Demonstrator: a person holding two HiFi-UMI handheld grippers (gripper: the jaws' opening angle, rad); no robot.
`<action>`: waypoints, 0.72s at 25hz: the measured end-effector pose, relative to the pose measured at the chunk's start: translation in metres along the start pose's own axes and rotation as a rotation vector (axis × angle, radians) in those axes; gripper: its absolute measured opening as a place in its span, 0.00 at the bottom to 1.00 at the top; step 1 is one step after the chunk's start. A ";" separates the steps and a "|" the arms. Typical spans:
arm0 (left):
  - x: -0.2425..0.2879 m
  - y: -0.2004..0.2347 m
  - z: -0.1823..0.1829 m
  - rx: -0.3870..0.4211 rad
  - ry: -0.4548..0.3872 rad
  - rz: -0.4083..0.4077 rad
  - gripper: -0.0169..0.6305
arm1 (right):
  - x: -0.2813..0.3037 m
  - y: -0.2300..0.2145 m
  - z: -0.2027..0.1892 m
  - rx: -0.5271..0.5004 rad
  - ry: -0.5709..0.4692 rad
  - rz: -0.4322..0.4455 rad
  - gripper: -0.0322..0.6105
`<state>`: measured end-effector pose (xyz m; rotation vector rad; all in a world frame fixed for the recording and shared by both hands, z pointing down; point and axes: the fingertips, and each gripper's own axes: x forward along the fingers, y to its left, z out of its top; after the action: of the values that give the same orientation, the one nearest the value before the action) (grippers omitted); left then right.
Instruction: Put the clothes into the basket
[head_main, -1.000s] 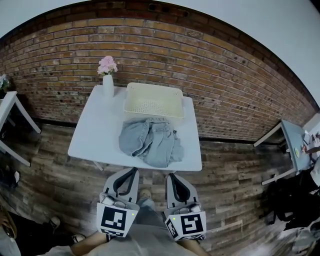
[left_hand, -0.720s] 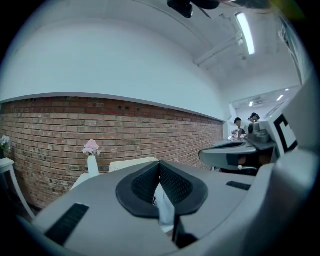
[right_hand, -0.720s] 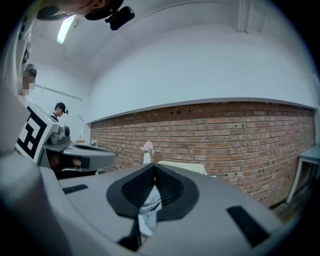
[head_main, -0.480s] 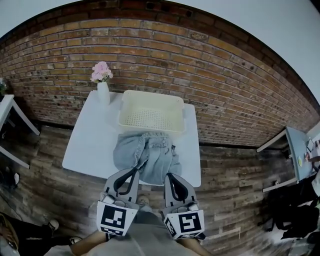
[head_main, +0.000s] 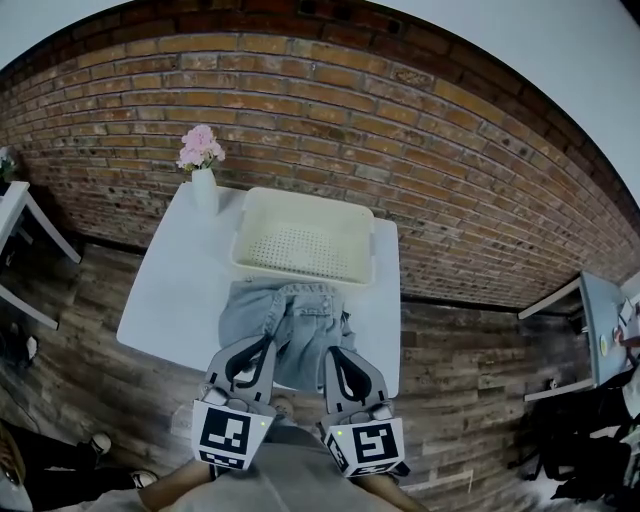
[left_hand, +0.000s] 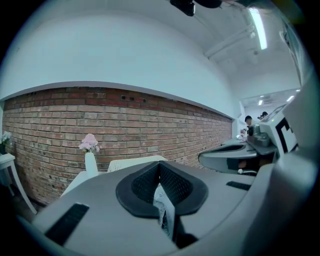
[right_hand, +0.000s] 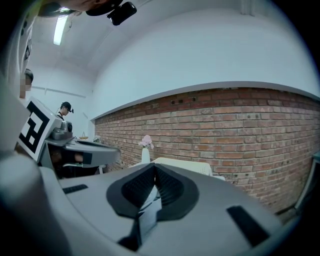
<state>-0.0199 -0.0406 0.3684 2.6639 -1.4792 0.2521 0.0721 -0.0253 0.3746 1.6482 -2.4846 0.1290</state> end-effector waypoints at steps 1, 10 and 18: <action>0.004 0.001 0.001 -0.002 0.001 0.002 0.04 | 0.004 -0.002 0.000 0.001 0.002 0.004 0.06; 0.034 0.009 0.002 -0.012 0.004 0.025 0.04 | 0.025 -0.023 -0.003 0.000 0.009 0.033 0.06; 0.042 0.019 0.001 -0.012 0.007 0.053 0.04 | 0.034 -0.030 -0.010 0.013 0.016 0.040 0.06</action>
<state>-0.0143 -0.0854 0.3753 2.6147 -1.5456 0.2561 0.0875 -0.0666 0.3899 1.5961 -2.5113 0.1627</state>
